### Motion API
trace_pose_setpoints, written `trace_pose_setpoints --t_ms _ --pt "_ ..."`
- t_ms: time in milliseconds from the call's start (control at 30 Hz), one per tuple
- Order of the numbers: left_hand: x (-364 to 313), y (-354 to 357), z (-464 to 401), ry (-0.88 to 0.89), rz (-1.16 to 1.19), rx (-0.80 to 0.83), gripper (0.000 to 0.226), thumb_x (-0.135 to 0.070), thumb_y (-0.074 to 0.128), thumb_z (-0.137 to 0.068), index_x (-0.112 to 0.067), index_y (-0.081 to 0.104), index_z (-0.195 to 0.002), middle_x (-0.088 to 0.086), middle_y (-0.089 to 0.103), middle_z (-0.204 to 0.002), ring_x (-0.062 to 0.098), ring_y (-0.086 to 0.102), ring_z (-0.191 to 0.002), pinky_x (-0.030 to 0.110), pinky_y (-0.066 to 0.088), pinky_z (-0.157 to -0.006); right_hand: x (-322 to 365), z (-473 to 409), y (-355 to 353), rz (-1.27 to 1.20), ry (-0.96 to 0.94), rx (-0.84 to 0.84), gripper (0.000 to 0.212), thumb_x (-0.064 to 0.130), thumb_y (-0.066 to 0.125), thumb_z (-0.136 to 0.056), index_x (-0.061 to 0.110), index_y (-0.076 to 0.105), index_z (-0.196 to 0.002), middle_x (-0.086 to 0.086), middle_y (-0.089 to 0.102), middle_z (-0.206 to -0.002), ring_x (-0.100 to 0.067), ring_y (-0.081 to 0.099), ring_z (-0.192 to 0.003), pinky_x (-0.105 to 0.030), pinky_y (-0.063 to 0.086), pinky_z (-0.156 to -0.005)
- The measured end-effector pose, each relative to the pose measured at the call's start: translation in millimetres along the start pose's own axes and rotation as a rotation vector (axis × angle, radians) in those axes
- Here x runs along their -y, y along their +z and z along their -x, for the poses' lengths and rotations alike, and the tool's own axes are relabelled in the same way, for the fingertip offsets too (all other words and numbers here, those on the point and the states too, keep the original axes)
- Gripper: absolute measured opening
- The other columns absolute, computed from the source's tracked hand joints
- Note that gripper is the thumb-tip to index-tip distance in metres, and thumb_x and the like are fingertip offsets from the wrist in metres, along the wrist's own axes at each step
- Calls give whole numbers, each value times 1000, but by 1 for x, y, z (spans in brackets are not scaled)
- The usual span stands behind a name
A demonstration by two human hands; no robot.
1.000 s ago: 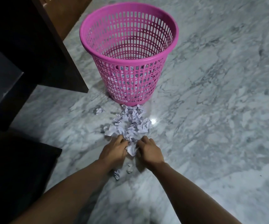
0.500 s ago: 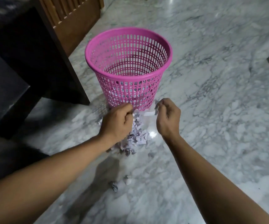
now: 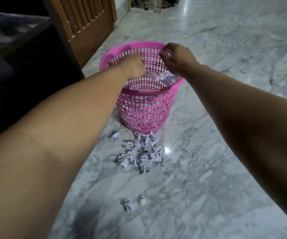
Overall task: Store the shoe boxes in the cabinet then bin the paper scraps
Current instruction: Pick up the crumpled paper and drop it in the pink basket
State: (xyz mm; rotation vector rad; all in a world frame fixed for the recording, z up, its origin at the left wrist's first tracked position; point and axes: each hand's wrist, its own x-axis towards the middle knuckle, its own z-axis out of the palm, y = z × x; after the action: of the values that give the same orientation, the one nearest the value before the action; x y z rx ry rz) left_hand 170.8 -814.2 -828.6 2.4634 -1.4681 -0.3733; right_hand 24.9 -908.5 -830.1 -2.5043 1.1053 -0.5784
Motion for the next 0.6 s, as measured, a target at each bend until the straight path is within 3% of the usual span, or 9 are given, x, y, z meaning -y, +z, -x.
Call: trace_pose_setpoints --t_ms 67,133,200,267,333,433,500,533,600 --pt "6 15 7 37 112 -171 33 -17 46 -99 -21 59 -129 5 64 -124 27 61 -110 45 50 -96 -7 11 2 -100 -24 -143 39 43 50 -100 18 70 -122 -7 73 -121 -26 68 -110 -31 50 -90" --pt "20 25 21 115 177 -488 30 -18 44 -96 -25 63 -119 0 62 -126 26 54 -120 46 41 -105 -19 29 9 -261 -64 -316 31 40 54 -97 20 73 -111 -3 74 -109 -18 69 -101 -31 54 -88" --pt "41 39 45 227 208 -759 21 -16 46 -89 -20 64 -99 -1 64 -110 27 53 -111 41 39 -95 -36 59 20 -438 -53 -473 22 32 58 -98 16 72 -103 -1 72 -99 -10 66 -92 -30 54 -78" --pt "74 65 70 303 209 -846 12 -10 49 -83 -16 59 -84 2 62 -94 30 53 -97 42 37 -83 -55 98 36 -553 56 -600 17 23 57 -99 11 70 -99 1 68 -90 -3 61 -83 -25 51 -67" --pt "114 101 93 310 184 -744 8 -9 51 -81 -14 57 -81 4 58 -87 31 51 -90 44 38 -78 -77 138 64 -582 213 -609 16 19 55 -99 10 69 -99 4 65 -84 -4 60 -78 -30 50 -65" --pt "169 160 116 286 55 -427 15 -24 46 -86 -16 59 -89 3 59 -92 36 54 -90 47 44 -77 -104 184 122 -485 326 -330 11 16 59 -98 17 70 -98 8 68 -83 -11 65 -80 -40 56 -72" --pt "191 193 120 167 -15 -233 39 -47 46 -85 -20 61 -109 4 62 -111 39 56 -104 48 47 -86 -110 205 157 -396 317 -26 12 25 65 -97 22 71 -107 2 72 -97 -16 69 -92 -39 57 -83" --pt "198 207 119 74 -38 -120 58 -62 48 -82 -25 55 -126 6 58 -130 40 52 -119 49 46 -96 -110 213 173 -332 307 124 23 35 66 -97 25 68 -117 -2 70 -108 -21 68 -101 -38 56 -88" --pt "204 230 117 -72 -9 134 104 -87 53 -69 -38 22 -155 7 21 -166 35 20 -151 51 25 -120 -106 223 201 -191 283 335 52 55 63 -94 31 55 -139 -8 60 -128 -29 58 -118 -42 52 -97"
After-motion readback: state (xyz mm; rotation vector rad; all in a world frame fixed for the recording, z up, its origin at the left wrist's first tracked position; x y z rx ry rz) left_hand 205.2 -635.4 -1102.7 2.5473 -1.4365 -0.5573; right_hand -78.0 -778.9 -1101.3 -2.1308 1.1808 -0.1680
